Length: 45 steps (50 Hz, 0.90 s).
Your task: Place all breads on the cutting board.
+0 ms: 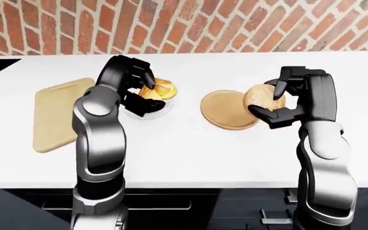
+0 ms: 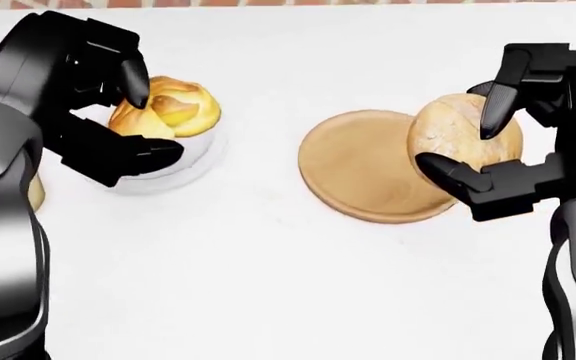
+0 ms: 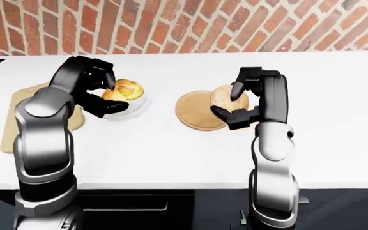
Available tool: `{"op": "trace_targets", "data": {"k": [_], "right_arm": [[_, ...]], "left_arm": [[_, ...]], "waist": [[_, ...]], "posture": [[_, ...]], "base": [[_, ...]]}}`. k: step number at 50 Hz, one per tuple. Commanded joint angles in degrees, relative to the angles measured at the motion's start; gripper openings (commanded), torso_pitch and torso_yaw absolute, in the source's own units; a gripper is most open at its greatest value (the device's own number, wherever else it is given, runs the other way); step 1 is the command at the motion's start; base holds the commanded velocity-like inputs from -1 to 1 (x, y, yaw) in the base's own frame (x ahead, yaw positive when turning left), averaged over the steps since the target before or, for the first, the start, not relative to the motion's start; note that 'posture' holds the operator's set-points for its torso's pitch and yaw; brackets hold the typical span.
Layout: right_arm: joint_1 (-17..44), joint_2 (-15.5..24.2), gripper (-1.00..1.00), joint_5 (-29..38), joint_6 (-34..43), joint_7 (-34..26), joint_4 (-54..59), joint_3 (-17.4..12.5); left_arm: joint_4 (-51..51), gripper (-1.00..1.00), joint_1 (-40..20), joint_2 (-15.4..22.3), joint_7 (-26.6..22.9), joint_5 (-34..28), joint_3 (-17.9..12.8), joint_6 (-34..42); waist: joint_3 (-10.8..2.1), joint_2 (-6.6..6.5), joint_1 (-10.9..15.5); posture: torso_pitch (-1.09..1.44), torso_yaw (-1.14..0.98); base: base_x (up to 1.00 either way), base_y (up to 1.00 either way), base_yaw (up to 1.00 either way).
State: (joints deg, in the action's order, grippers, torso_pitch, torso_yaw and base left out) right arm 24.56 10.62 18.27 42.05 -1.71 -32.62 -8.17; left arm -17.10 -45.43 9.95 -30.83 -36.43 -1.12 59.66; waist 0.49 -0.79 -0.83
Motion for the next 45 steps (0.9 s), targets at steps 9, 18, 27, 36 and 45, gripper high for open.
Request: {"op": "trace_targets", "data": {"k": [9, 18, 27, 36, 45], "right_arm": [[0.82, -0.11, -1.0, 1.53, -2.67, 0.19, -0.89, 0.68], [0.77, -0.63, -1.0, 2.03, -2.28, -0.42, -1.59, 0.59], [1.56, -0.3, -1.0, 1.23, -1.67, -0.38, -2.2, 0.16], [1.53, -0.16, -1.0, 0.74, -2.32, 0.2, -1.41, 0.13], [0.91, -0.34, -1.0, 0.46, -3.4, 0.74, -0.73, -0.01]], "left_arm": [[-3.3, -0.91, -1.25, 1.19, 0.38, 0.67, -0.39, 0.57], [-3.75, -0.92, -1.18, 1.59, 0.19, 0.81, -0.32, 0.82], [-4.24, -0.89, -2.49, 2.09, -0.35, 0.52, -0.43, 1.94], [-3.81, -0.84, -2.59, 1.99, 0.14, 1.34, -0.58, 1.39], [-2.89, -0.89, -3.16, 1.86, 1.34, 2.86, -0.85, 0.68]], "waist": [[-1.03, 4.72, -1.85], [-0.43, 0.3, -2.96], [0.25, -0.82, -1.3], [0.82, 2.77, -0.4], [0.56, -3.54, -1.38]], "posture": [[0.0, 0.0], [0.0, 0.0], [0.0, 0.0], [0.0, 0.0], [0.0, 0.0]], "base": [[-0.47, 0.14, 0.0], [0.0, 0.61, 0.0], [0.0, 0.61, 0.0], [0.01, 0.57, 0.0], [0.23, 0.53, 0.0]]}}
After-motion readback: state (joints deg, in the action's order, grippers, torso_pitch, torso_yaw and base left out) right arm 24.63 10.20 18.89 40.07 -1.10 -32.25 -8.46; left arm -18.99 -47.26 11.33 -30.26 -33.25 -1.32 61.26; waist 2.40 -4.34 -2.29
